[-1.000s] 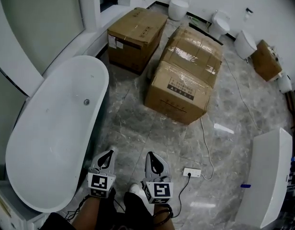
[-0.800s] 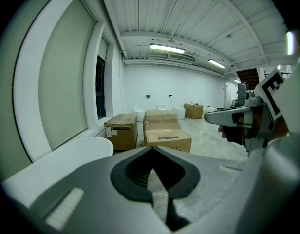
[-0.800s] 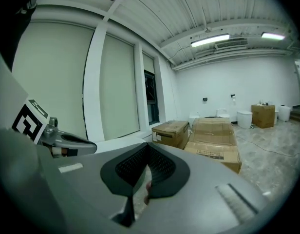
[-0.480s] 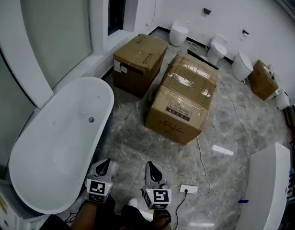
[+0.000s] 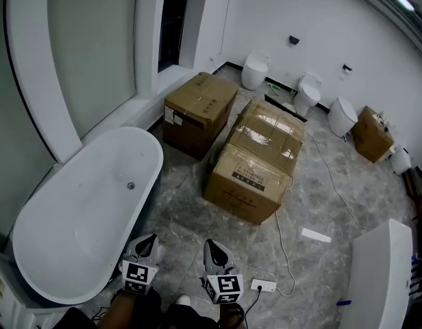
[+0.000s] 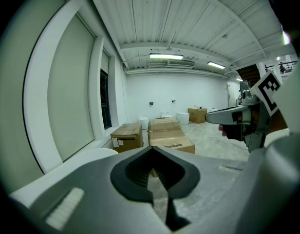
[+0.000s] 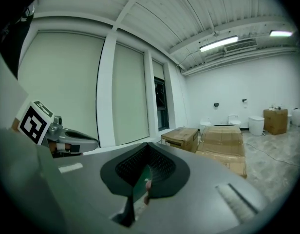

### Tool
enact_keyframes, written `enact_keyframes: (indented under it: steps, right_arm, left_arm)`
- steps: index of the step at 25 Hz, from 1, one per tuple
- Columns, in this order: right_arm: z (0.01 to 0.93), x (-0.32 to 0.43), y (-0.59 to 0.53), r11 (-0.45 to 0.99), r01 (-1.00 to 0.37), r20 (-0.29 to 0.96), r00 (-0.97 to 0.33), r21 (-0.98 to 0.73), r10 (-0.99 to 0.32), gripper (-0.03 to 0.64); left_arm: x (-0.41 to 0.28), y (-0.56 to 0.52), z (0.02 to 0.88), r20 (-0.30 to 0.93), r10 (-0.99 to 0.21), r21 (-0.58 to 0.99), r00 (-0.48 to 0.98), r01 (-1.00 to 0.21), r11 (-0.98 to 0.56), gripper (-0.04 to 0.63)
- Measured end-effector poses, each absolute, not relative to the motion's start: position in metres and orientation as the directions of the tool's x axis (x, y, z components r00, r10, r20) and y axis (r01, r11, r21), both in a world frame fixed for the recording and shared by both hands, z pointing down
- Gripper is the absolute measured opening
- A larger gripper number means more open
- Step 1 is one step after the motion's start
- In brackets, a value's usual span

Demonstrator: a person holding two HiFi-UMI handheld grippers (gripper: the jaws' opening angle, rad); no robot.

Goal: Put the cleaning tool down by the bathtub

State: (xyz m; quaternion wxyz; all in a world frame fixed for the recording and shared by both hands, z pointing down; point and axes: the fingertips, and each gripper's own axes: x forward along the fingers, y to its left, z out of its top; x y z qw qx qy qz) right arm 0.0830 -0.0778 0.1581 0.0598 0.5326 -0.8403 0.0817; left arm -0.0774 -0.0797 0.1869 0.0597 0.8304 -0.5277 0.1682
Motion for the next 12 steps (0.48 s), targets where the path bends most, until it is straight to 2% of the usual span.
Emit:
enact_keyframes:
  steps: [12]
  right_arm:
    - [0.126,0.096,-0.067,0.428,-0.901,0.145,-0.433,-0.068,-0.889,0.021]
  left_arm:
    - [-0.078,-0.067,0.148,0.27,-0.892,-0.108,0.362,-0.909,-0.402,0.0]
